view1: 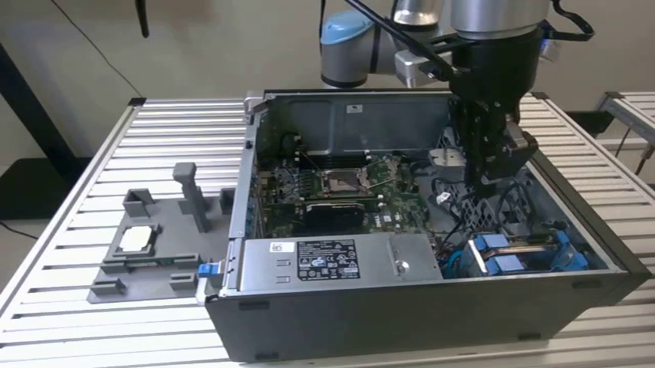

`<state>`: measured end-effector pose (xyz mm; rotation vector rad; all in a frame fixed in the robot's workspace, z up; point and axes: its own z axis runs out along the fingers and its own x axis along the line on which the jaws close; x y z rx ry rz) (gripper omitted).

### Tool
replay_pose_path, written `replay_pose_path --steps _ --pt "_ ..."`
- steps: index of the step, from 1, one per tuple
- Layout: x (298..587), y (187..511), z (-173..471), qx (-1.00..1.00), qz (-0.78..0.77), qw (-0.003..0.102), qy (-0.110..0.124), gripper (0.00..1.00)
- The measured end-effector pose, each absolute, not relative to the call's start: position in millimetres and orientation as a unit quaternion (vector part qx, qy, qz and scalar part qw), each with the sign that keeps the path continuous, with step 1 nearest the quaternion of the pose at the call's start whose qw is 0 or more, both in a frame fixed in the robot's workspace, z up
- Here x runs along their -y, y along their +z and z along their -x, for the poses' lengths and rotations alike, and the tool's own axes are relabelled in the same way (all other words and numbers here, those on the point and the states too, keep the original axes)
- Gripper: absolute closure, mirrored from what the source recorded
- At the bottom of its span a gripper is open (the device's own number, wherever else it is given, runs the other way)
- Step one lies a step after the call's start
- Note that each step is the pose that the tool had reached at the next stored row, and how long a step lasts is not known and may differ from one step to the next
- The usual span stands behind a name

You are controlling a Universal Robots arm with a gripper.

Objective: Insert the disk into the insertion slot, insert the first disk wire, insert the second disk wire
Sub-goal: 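Insert the second disk wire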

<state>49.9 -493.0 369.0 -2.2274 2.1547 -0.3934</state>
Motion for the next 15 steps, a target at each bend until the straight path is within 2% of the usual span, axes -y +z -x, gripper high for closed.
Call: replay_pose_path --steps 12,13,14,15 --pt "492.8 364.6 -49.8 -0.688 0.713 0.011 -0.135 0.67" --pt "492.8 364.0 -49.8 -0.688 0.713 0.012 -0.136 0.7" --pt "492.8 363.7 -49.9 -0.688 0.713 0.012 -0.136 0.76" --pt "492.8 363.6 -50.0 -0.688 0.713 0.012 -0.137 0.76"
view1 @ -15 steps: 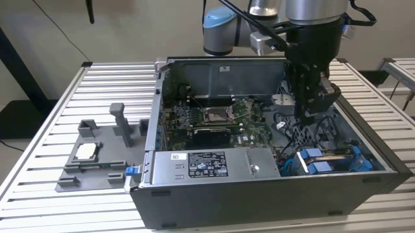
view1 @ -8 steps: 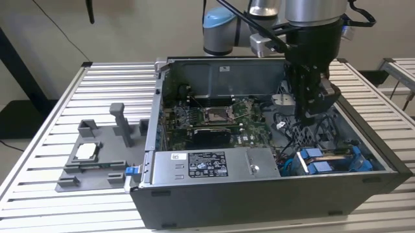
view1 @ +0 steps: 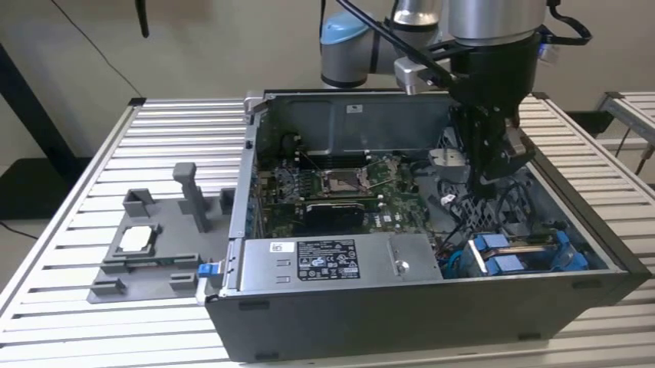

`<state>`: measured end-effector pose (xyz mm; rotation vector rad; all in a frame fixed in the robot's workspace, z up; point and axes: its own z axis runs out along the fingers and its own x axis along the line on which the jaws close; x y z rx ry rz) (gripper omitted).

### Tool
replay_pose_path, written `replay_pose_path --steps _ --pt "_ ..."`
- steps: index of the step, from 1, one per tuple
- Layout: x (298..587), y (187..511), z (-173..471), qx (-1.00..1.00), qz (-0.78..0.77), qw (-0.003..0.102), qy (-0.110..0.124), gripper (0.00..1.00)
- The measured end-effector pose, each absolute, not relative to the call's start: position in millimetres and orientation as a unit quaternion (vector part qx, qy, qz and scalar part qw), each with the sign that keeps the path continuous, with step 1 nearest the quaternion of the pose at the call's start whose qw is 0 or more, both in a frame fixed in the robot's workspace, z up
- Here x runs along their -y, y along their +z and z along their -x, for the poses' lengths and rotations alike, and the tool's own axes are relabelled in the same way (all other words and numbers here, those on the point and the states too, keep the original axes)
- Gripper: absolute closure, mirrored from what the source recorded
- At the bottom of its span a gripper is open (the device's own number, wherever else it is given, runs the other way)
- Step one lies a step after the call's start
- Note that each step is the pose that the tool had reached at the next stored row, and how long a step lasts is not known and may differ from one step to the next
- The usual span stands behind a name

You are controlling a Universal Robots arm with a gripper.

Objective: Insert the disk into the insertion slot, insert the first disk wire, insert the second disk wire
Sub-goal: 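Insert the second disk wire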

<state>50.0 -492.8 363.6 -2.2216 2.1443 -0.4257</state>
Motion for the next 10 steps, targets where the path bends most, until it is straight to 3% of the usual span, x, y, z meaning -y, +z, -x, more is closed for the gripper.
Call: replay_pose_path --steps 1,2,10 --pt "492.8 363.5 -49.9 -0.688 0.713 0.012 -0.137 0.76" --pt "492.8 363.4 -49.9 -0.688 0.713 0.012 -0.137 0.83" --pt "492.8 363.2 -49.9 -0.688 0.713 0.012 -0.137 0.83"
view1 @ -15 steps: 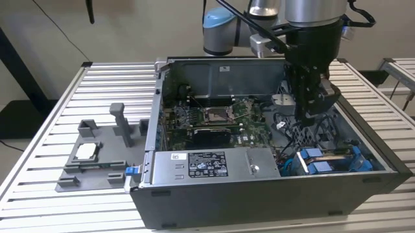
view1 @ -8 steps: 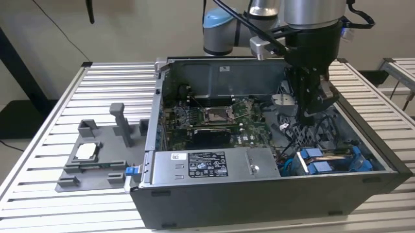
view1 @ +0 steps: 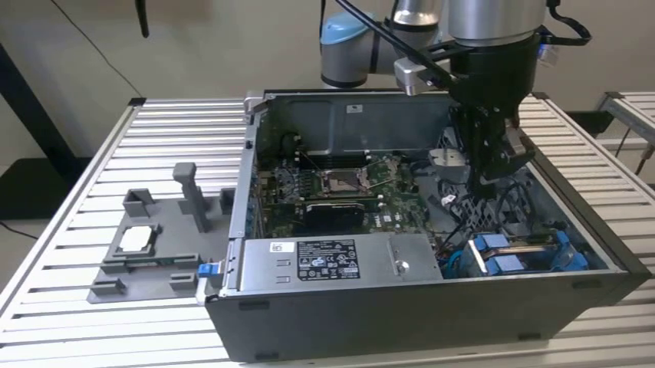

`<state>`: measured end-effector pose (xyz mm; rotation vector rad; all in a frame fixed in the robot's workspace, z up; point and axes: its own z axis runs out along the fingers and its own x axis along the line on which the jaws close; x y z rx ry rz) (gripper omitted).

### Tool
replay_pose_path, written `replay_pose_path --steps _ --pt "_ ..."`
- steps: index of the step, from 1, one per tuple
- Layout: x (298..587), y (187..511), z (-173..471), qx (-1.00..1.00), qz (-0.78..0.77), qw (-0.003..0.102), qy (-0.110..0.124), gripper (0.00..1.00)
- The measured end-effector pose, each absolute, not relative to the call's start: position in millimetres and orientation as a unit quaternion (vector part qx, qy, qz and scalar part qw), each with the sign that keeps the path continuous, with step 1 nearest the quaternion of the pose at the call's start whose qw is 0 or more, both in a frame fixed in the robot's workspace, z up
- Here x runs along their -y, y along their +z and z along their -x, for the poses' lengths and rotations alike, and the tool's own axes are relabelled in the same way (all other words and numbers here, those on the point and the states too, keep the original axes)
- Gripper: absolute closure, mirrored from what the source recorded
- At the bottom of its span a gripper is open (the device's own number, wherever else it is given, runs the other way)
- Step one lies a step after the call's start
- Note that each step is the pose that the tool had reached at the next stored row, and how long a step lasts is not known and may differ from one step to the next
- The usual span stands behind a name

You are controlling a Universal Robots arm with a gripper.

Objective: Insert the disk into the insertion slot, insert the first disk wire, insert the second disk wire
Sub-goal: 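Insert the second disk wire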

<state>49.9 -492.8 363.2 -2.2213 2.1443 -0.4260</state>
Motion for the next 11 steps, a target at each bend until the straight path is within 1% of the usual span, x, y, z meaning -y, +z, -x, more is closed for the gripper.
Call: replay_pose_path --steps 8,10,11 --pt "492.8 363.2 -49.9 -0.688 0.713 0.012 -0.137 0.83" --pt "492.9 363.2 -49.9 -0.688 0.713 0.012 -0.138 0.81" --pt "491.5 363.2 -49.8 -0.687 0.713 0.007 -0.142 0.75"
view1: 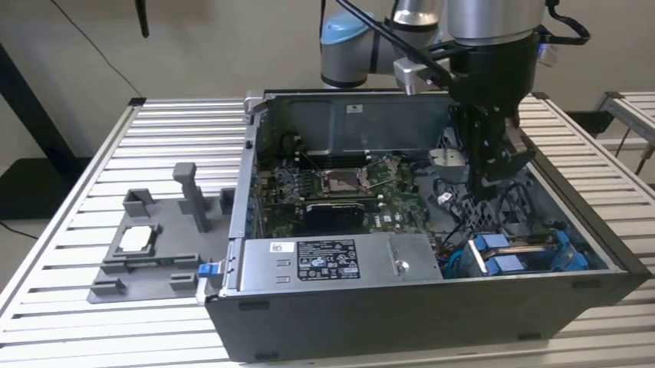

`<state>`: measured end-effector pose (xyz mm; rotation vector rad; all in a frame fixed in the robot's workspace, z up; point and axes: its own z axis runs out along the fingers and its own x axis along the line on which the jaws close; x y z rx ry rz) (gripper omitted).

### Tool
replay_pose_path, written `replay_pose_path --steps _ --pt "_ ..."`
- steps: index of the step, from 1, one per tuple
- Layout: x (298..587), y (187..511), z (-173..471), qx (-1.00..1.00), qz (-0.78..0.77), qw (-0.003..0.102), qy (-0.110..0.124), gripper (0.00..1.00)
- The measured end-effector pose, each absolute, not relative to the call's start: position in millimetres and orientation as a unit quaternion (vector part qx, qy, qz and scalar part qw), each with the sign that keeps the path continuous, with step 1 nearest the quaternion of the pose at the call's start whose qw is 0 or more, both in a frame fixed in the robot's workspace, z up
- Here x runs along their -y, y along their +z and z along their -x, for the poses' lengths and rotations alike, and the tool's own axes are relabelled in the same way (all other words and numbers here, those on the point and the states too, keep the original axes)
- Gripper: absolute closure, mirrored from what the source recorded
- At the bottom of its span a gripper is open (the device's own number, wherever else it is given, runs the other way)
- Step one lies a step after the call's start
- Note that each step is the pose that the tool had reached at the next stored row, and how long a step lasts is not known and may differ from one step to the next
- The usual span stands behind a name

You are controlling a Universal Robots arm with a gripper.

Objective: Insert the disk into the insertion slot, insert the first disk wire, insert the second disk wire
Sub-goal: 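Insert the second disk wire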

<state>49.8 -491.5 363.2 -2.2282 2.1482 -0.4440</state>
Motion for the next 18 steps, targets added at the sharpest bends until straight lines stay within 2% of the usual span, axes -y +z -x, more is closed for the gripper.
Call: replay_pose_path --steps 6,11,14,15,18 --pt "490.6 362.4 -49.8 -0.684 0.712 -0.005 -0.157 0.75" --pt "490.4 361.2 -49.2 -0.684 0.711 0.001 -0.162 0.75" --pt "490.3 360.9 -48.9 -0.684 0.711 0.004 -0.163 0.77" --pt "490.3 360.9 -48.9 -0.684 0.711 0.005 -0.164 0.84" --pt "490.4 360.9 -48.8 -0.684 0.71 0.005 -0.164 0.84"
